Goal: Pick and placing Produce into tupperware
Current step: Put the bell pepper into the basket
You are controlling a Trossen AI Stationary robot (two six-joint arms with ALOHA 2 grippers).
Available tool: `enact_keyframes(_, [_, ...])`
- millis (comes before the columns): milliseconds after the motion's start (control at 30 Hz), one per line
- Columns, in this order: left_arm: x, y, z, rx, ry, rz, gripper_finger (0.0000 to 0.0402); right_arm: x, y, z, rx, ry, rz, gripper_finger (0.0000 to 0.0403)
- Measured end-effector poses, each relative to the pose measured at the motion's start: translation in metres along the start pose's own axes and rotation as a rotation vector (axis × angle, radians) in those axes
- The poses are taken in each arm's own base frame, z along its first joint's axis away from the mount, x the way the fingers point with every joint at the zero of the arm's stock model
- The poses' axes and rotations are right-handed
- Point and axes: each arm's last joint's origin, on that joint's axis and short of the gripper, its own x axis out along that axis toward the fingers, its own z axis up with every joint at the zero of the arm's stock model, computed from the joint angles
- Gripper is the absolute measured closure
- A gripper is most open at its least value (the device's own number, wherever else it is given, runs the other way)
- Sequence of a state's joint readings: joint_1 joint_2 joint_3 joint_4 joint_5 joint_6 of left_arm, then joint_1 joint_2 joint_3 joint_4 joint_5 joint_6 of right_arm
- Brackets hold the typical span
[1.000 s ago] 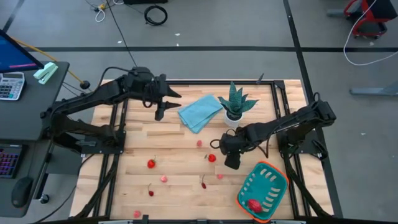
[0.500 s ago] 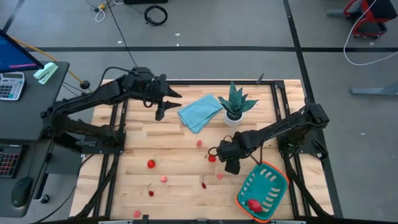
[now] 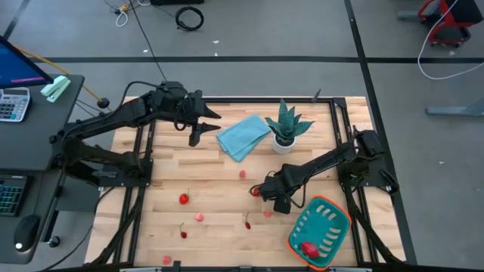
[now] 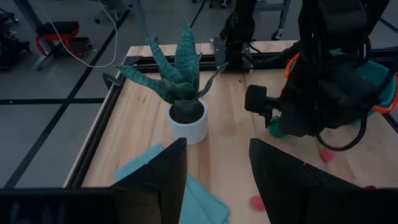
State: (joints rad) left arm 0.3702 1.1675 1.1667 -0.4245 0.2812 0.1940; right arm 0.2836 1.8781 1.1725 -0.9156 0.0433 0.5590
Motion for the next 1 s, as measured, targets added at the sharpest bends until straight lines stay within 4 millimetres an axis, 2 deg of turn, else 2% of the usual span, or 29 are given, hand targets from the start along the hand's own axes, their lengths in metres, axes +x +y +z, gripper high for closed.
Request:
enact_keyframes(133, [0.000,0.000,0.000,-0.001,0.001,-0.001,0.0221,0.009,0.002,0.002,-0.016,0.025,-0.013,0.0128])
enact_keyframes(300, [0.000,0.000,0.000,-0.001,0.001,-0.001,0.0217,0.009,0.002,0.003,-0.009,0.005,-0.006,0.0129])
enact_keyframes(633, [0.000,-0.001,-0.002,-0.007,0.020,-0.005,0.0223,-0.006,-0.008,0.007,0.223,-0.052,0.021,0.0168])
enact_keyframes(833, [0.000,-0.001,-0.002,-0.031,0.021,-0.004,0.0217,-0.027,-0.012,0.002,0.257,-0.075,0.100,0.0175])
enact_keyframes(1000, [0.000,-0.001,-0.002,-0.032,0.020,-0.004,0.0219,-0.064,-0.017,-0.010,0.339,-0.115,0.245,0.0160])
